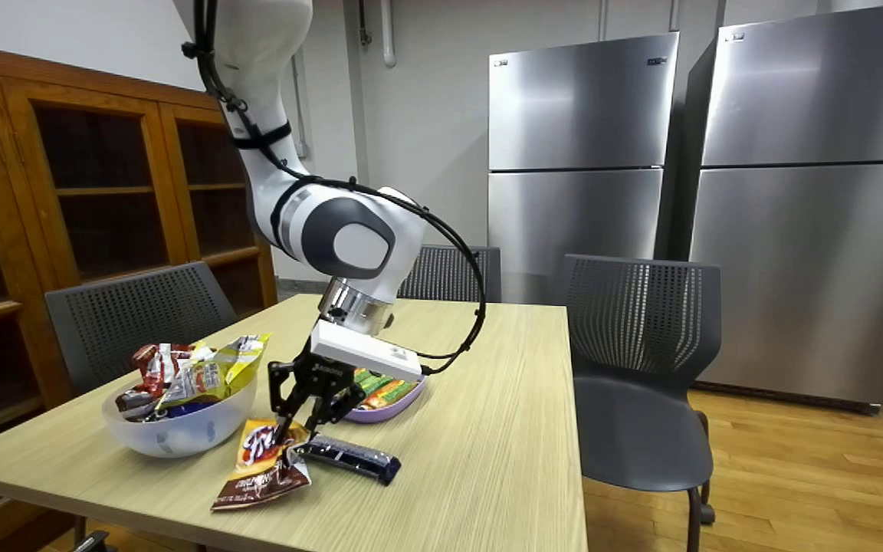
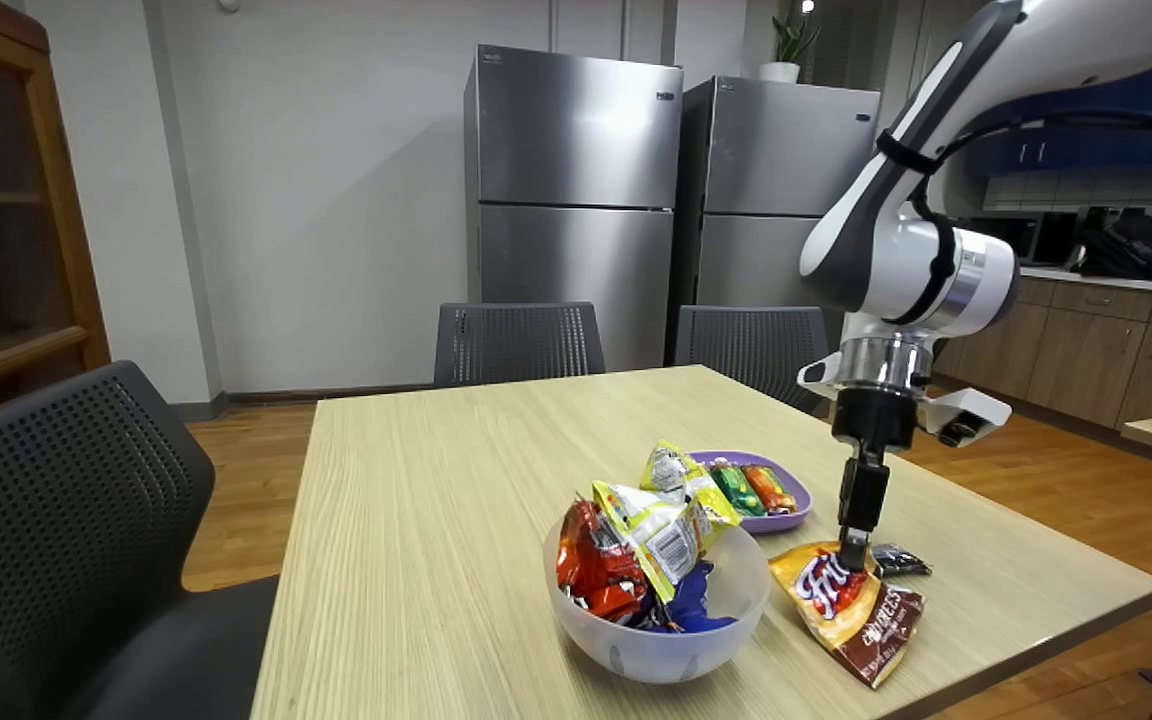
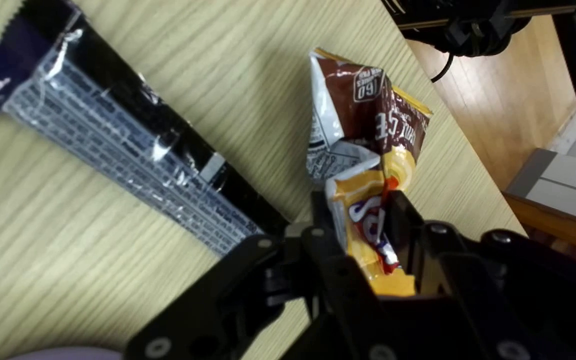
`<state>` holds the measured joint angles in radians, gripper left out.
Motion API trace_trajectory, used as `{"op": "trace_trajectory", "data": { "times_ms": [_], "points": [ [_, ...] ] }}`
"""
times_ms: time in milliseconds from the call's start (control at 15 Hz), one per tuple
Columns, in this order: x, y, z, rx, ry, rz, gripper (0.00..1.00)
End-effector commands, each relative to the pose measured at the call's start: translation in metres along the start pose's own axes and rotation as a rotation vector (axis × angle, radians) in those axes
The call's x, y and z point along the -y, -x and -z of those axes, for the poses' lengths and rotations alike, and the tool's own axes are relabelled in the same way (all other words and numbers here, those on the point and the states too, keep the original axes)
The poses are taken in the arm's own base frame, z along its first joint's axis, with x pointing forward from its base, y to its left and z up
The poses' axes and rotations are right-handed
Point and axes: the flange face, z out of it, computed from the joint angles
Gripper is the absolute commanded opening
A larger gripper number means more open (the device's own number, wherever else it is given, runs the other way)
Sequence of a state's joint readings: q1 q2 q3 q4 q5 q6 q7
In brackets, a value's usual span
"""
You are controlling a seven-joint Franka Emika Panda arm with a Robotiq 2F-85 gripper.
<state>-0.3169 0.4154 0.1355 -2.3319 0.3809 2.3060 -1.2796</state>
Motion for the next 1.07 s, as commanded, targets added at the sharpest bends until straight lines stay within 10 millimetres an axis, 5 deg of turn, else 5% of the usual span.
{"op": "trace_trajectory", "data": {
  "times_ms": [0,533,1000],
  "points": [
    [0.006,-0.003,0.008,-0.005,-0.008,0.014,0.02],
    [0.007,-0.006,0.015,-0.017,-0.003,0.013,0.0],
    [0.018,-0.015,0.052,-0.098,-0.009,-0.014,0.0]
  ]
}}
